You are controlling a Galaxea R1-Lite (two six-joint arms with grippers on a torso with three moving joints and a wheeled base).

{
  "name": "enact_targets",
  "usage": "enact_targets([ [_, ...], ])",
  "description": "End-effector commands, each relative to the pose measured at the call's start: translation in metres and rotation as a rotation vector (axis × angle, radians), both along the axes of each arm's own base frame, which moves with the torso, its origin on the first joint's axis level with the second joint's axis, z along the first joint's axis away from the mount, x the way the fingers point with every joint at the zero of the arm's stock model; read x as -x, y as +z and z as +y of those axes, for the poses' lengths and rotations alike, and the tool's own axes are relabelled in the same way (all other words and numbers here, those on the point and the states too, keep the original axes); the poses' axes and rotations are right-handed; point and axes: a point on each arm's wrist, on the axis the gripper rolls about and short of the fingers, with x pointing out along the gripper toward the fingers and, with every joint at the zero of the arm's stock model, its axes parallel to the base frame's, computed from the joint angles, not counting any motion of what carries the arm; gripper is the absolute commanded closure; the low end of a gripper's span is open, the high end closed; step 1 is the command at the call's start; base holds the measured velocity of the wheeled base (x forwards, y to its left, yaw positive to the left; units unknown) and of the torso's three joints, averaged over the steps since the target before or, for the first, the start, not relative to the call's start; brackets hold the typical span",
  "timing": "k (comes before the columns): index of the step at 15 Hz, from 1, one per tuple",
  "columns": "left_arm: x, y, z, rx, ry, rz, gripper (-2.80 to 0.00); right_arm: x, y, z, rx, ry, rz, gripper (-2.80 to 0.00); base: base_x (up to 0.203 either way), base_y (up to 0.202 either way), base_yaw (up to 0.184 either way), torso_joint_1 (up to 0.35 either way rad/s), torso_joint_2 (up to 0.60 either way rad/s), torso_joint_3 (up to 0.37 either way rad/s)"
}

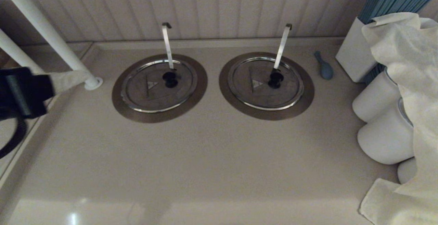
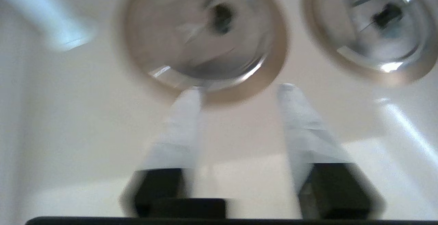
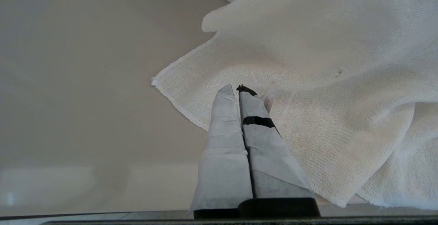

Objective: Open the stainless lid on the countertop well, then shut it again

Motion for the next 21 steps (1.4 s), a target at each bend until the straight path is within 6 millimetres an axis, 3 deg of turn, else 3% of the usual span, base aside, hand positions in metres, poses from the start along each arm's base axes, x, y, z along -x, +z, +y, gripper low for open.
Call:
enact_targets([
  [1,0.082,-0.001,0.034,0.002,0.078,-0.088,0.0,0.0,0.0,0.0,0.0,0.0,0.001,0.0,0.0,0.0,0.0,0.0,0.0,0.0],
  [4,0.143,-0.037,0.059,-0.17,0.267,0.01,0.0,0.0,0.0,0.0,0.0,0.0,0.0,0.0,0.0,0.0,0.0,0.0,0.0,0.0],
  [7,0.18,-0.059,0.059,-0.193,0.478,-0.018,0.0,0.0,0.0,0.0,0.0,0.0,0.002,0.0,0.0,0.0,0.0,0.0,0.0,0.0],
  [10,0.198,-0.092,0.053,-0.197,0.575,-0.03,0.0,0.0,0.0,0.0,0.0,0.0,0.001,0.0,0.0,0.0,0.0,0.0,0.0,0.0],
  [13,0.203,-0.139,0.05,-0.188,0.53,-0.058,0.0,0.0,0.0,0.0,0.0,0.0,0.002,0.0,0.0,0.0,0.0,0.0,0.0,0.0],
  [17,0.154,-0.219,0.046,-0.185,0.338,-0.058,0.0,0.0,0.0,0.0,0.0,0.0,0.0,0.0,0.0,0.0,0.0,0.0,0.0,0.0],
  [19,0.142,-0.229,0.044,-0.137,0.272,-0.197,0.0,0.0,0.0,0.0,0.0,0.0,0.002,0.0,0.0,0.0,0.0,0.0,0.0,0.0],
  [21,0.141,-0.237,0.043,-0.176,0.202,-0.15,0.0,0.0,0.0,0.0,0.0,0.0,0.003,0.0,0.0,0.0,0.0,0.0,0.0,0.0],
])
